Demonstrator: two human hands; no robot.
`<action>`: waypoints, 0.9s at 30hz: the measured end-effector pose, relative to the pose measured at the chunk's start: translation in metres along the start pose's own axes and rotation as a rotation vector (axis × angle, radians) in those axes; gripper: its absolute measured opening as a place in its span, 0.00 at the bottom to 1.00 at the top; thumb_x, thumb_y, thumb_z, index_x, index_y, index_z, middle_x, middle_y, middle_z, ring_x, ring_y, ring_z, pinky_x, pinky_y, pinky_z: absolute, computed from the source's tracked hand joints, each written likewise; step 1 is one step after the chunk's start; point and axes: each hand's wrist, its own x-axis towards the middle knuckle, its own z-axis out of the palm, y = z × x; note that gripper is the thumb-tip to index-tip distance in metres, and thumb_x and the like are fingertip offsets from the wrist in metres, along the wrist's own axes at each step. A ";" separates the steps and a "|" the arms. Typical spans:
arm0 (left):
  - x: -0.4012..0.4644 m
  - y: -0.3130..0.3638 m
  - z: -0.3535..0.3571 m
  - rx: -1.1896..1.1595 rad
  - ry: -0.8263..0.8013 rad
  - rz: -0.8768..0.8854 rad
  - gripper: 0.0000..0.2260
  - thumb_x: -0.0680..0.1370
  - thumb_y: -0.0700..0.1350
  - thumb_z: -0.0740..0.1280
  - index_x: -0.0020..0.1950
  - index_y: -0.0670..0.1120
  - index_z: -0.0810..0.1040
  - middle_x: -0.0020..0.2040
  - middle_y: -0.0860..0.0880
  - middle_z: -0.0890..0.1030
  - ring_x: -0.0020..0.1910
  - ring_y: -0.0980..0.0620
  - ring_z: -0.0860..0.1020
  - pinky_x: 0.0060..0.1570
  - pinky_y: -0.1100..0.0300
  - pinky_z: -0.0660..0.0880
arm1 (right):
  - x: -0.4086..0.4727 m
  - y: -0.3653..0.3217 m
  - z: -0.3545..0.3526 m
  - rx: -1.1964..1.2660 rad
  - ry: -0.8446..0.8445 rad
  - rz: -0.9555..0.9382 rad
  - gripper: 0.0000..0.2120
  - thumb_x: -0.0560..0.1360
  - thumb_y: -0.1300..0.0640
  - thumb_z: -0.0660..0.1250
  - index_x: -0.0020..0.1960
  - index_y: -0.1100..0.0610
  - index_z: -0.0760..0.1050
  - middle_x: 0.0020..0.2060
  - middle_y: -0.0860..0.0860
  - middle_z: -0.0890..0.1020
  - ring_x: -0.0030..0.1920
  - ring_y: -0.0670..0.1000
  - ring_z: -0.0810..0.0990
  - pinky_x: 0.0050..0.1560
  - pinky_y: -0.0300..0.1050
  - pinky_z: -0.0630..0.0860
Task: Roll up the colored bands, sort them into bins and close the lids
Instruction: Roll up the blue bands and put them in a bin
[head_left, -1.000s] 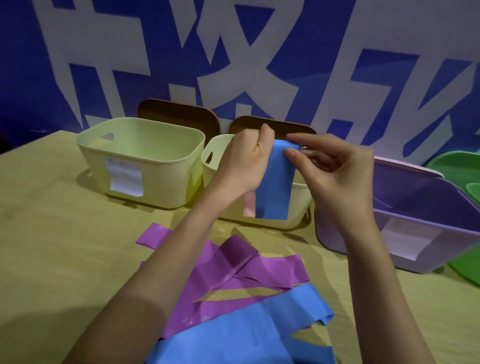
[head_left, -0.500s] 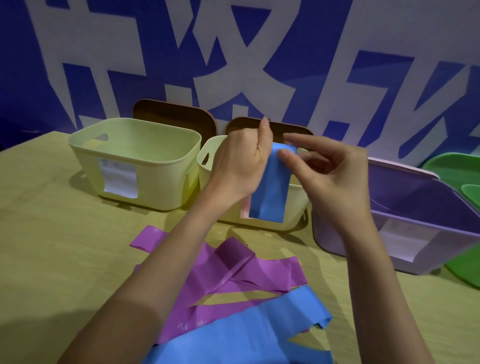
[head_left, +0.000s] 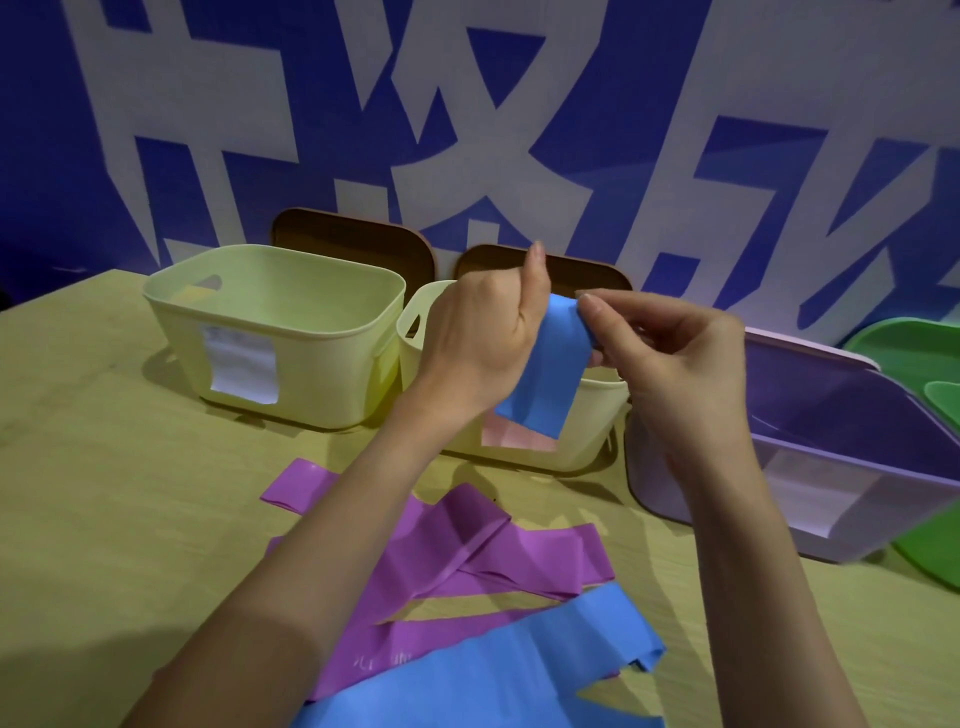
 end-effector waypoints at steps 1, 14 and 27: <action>0.000 -0.001 0.001 -0.020 0.014 -0.013 0.23 0.83 0.48 0.50 0.29 0.45 0.67 0.23 0.56 0.65 0.22 0.52 0.69 0.24 0.60 0.58 | -0.001 0.000 0.001 -0.047 -0.003 -0.048 0.05 0.74 0.61 0.71 0.49 0.56 0.82 0.39 0.47 0.85 0.38 0.44 0.84 0.38 0.32 0.77; 0.000 -0.002 -0.004 0.054 0.063 0.087 0.19 0.82 0.50 0.50 0.34 0.47 0.67 0.24 0.56 0.62 0.23 0.56 0.65 0.25 0.63 0.58 | 0.000 -0.001 0.002 0.062 0.013 0.073 0.04 0.73 0.63 0.72 0.47 0.59 0.83 0.38 0.50 0.85 0.36 0.44 0.83 0.38 0.32 0.76; 0.002 -0.007 -0.005 0.009 0.071 -0.022 0.20 0.82 0.49 0.50 0.29 0.52 0.62 0.24 0.57 0.64 0.24 0.57 0.66 0.25 0.65 0.57 | -0.002 0.007 0.011 -0.097 0.031 -0.090 0.09 0.73 0.64 0.73 0.52 0.56 0.82 0.38 0.55 0.84 0.37 0.51 0.82 0.42 0.42 0.80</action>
